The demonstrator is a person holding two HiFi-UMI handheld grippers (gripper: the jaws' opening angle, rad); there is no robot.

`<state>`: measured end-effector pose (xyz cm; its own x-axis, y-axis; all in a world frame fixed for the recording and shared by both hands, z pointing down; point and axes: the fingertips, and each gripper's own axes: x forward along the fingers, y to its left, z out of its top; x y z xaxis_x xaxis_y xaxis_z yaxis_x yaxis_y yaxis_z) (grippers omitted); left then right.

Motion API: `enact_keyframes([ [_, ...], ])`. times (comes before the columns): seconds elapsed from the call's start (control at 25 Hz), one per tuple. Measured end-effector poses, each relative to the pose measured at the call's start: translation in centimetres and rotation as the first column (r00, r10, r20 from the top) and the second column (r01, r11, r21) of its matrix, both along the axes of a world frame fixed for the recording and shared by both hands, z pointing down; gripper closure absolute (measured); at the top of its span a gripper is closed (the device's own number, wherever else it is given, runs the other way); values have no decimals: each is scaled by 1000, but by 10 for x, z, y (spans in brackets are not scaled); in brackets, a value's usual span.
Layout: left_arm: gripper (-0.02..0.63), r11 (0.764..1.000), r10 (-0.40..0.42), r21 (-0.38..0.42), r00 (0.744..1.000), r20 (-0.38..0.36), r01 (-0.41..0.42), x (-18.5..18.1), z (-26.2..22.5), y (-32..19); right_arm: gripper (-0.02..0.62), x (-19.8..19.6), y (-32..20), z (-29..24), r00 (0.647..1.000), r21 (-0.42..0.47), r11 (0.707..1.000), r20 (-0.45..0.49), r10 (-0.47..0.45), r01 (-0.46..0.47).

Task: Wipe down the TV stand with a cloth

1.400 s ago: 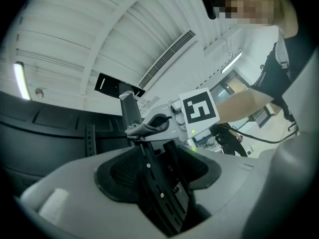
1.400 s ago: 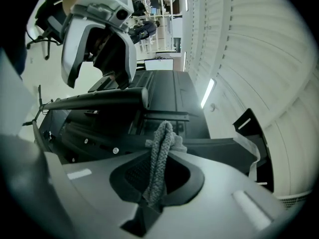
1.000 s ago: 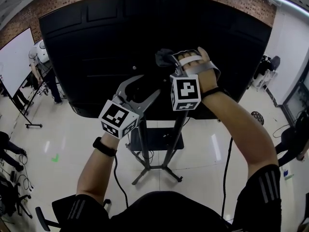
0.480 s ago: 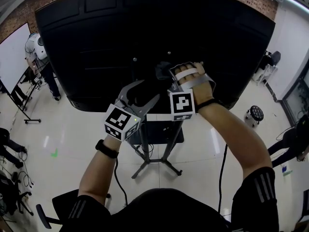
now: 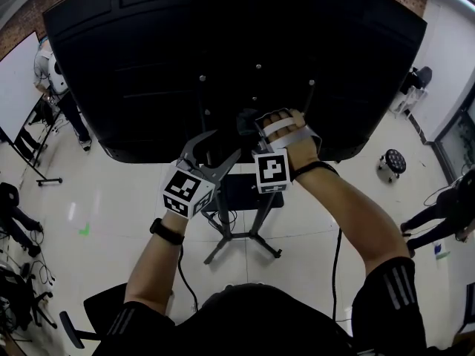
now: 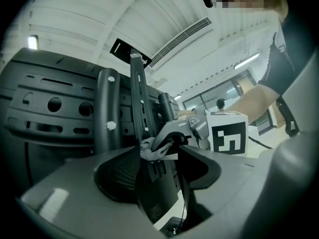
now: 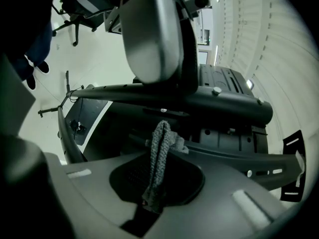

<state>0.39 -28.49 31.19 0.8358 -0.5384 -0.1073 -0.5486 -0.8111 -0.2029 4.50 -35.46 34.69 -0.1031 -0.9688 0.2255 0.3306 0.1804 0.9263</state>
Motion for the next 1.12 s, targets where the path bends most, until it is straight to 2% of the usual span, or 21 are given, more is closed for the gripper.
enact_keyframes([
  [0.48, 342, 998, 2, -67, 1000, 31, 0, 4, 44, 0, 569, 1, 0, 63, 999, -91, 995, 36, 34, -30],
  [0.76, 341, 995, 11, -102, 999, 41, -7, 8, 56, 1, 569, 1, 2, 79, 994, -133, 991, 99, 41, -27],
  [0.84, 339, 996, 5, -92, 999, 44, -1, 8, 56, 0, 569, 1, 8, 76, 988, -145, 989, 152, 36, -14],
  [0.92, 337, 996, 7, -90, 999, 40, -3, 9, 54, 2, 569, -3, 19, 65, 967, -165, 986, 252, 30, 12],
  [1.12, 333, 999, 11, -32, 1000, 26, -10, 13, 36, 9, 569, -6, 49, 26, 859, -173, 978, 511, -14, 118],
])
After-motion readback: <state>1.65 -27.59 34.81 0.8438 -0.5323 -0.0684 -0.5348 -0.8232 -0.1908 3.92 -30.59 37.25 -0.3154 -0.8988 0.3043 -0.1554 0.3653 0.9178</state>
